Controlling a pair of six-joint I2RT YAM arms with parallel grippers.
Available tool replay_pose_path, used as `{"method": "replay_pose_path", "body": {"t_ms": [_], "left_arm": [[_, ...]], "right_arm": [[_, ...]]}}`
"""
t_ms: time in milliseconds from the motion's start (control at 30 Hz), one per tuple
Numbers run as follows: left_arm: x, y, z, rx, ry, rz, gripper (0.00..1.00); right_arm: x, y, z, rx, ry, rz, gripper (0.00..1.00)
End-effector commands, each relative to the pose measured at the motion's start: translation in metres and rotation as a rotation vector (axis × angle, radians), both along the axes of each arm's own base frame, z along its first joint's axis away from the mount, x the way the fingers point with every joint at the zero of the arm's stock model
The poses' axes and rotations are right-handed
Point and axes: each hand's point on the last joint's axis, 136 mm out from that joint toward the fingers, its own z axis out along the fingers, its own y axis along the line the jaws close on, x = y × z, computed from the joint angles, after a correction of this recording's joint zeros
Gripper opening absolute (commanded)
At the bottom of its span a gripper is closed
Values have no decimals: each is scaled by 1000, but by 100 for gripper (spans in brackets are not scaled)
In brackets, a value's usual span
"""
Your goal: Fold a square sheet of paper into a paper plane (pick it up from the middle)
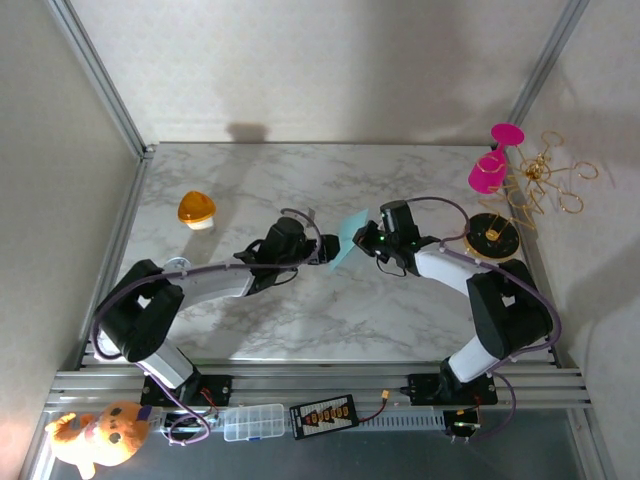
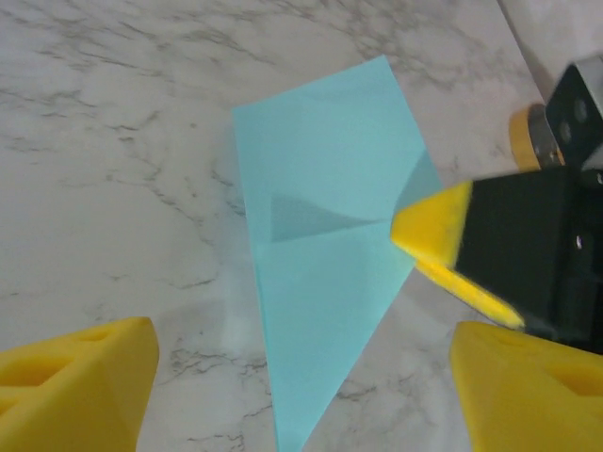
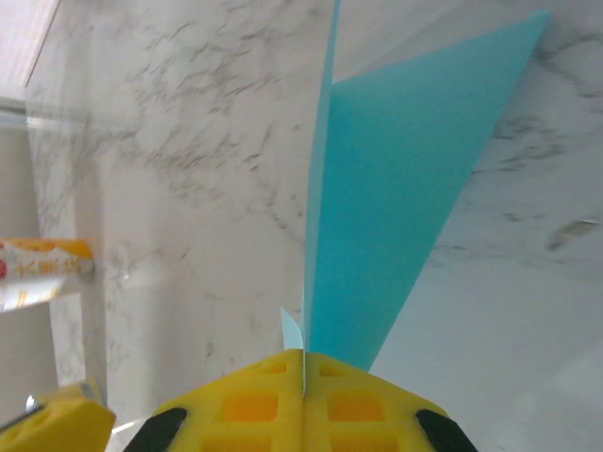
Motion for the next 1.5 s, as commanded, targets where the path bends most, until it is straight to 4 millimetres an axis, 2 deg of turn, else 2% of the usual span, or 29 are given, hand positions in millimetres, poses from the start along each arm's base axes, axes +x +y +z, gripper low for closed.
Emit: {"method": "replay_pose_path", "body": {"t_ms": [0,100,267,400,600,1100,1267,1400,1467], "left_arm": [[-5,-18,5,61,-197,-125,82],[-13,-27,0,122,-277,-191,82],[-29,-47,-22,243,-355,-326,78],[-32,-55,-36,308,-367,-367,75],[-30,-57,-49,366,-392,-390,67],[-42,-58,-79,480,-407,-481,52],[-42,-55,-84,511,-412,-477,42],[-42,-54,-86,523,-416,-478,32],[-43,-53,-87,526,-416,-482,29]], "right_arm": [[-8,-21,-14,-22,114,-143,0],[-16,-21,-23,-2,186,-172,0],[-28,-18,-37,32,308,-202,0],[-35,-16,-45,45,374,-217,0],[-42,-18,-48,42,433,-235,0],[-47,-11,-45,63,489,-208,1],[-46,-11,-42,78,492,-202,3],[-44,-11,-39,85,489,-197,6],[-43,-12,-38,80,483,-193,14]]}}
